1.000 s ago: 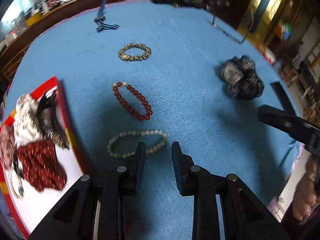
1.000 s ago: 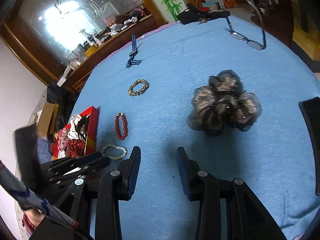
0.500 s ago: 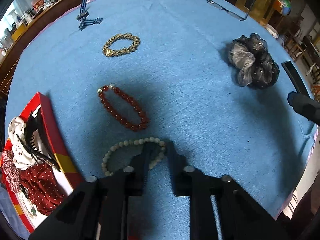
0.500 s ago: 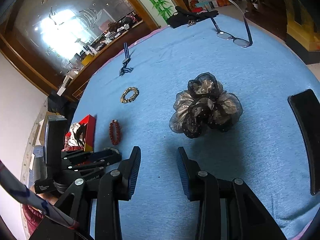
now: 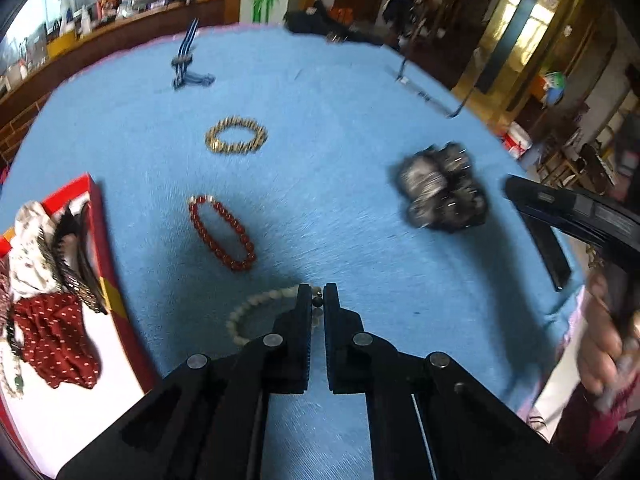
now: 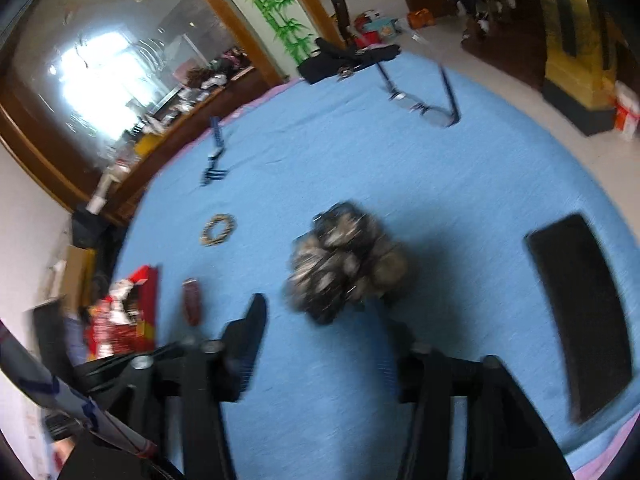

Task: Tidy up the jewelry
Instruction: 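Grasp the white bead bracelet with the left gripper while the right gripper grasps the grey scrunchie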

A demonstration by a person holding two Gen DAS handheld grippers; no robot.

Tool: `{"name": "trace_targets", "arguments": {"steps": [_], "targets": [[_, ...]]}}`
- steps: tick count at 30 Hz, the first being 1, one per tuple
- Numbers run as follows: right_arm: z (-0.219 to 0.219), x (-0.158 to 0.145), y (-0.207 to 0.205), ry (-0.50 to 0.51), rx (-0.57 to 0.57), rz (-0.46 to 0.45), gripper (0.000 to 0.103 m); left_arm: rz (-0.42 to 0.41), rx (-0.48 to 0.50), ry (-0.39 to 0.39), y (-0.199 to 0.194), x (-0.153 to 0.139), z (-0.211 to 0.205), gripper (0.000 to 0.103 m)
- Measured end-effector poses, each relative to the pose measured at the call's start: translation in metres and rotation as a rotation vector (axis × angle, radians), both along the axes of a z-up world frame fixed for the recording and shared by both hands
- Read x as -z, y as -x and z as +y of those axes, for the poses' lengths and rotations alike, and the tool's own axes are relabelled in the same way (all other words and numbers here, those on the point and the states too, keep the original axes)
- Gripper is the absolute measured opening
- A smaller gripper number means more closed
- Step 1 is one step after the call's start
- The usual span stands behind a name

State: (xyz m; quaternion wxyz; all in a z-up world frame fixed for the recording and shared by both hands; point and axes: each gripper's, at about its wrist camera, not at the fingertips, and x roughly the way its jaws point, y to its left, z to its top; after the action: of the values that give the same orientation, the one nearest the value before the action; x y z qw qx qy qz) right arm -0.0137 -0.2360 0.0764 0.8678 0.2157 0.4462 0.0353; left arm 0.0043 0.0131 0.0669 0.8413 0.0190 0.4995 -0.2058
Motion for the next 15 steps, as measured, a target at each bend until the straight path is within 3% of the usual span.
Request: {"name": "trace_targets", "arguments": {"steps": [6,12,14,15], "targets": [[0.005,0.020,-0.034,0.046,-0.013,0.061,0.063,-0.067,0.008,0.008,0.020,-0.022,-0.004,0.005],[0.032,0.040,-0.057,0.185,-0.052,0.111,0.063,-0.085,-0.009,0.007,0.030,-0.025,-0.002,0.005],[0.037,0.043,-0.055,0.244,-0.063,0.113,0.054,-0.091,-0.021,0.005,0.034,-0.025,0.001,0.005],[0.039,0.044,-0.055,0.270,-0.069,0.118,0.039,-0.093,-0.025,0.004,0.035,-0.025,0.001,0.005]]}}
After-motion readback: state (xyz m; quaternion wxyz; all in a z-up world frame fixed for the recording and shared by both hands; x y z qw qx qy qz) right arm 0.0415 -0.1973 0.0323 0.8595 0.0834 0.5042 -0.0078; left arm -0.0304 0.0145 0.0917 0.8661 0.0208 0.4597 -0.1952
